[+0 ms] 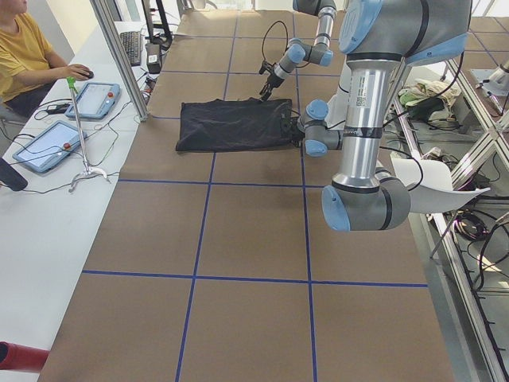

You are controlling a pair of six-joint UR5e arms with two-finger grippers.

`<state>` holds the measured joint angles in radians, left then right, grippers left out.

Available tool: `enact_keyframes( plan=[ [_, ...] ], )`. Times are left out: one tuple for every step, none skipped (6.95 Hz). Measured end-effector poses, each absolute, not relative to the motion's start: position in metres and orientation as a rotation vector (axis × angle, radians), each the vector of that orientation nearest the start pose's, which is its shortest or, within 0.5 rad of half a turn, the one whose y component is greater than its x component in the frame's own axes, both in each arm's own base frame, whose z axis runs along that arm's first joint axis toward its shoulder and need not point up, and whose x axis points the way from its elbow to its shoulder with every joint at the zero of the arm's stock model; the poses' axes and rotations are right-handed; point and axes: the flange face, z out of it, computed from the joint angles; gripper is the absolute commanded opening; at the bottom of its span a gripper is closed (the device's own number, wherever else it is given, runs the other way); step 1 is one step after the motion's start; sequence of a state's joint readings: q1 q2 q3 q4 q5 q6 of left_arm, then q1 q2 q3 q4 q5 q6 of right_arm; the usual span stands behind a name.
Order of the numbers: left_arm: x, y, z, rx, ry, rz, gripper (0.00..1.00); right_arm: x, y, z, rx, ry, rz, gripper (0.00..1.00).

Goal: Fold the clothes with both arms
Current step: 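Grasp the shirt's near edge with both grippers at its two corners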

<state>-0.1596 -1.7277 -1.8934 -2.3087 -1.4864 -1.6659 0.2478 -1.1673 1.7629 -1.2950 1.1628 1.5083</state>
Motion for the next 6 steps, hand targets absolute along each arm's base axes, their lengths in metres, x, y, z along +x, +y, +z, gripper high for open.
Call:
enact_keyframes(
  plan=[
    [0.513, -0.226, 0.341, 0.113, 1.22, -0.273, 0.0, -0.566, -0.321, 0.318, 0.512, -0.788, 0.345, 0.78],
    [0.513, -0.225, 0.341, 0.112, 1.221, -0.272, 0.0, -0.568, -0.321, 0.323, 0.512, -0.776, 0.34, 0.78],
    [0.513, -0.225, 0.34, 0.112, 1.222, -0.271, 0.0, -0.571, -0.321, 0.328, 0.512, -0.766, 0.338, 0.7],
    [0.513, -0.225, 0.34, 0.112, 1.222, -0.271, 0.0, -0.572, -0.322, 0.329, 0.511, -0.764, 0.337, 0.58],
    [0.513, -0.225, 0.34, 0.111, 1.223, -0.27, 0.0, -0.573, -0.322, 0.328, 0.511, -0.765, 0.338, 0.29],
    [0.513, -0.225, 0.34, 0.111, 1.223, -0.27, 0.0, -0.574, -0.322, 0.325, 0.51, -0.772, 0.34, 0.0]
  ],
)
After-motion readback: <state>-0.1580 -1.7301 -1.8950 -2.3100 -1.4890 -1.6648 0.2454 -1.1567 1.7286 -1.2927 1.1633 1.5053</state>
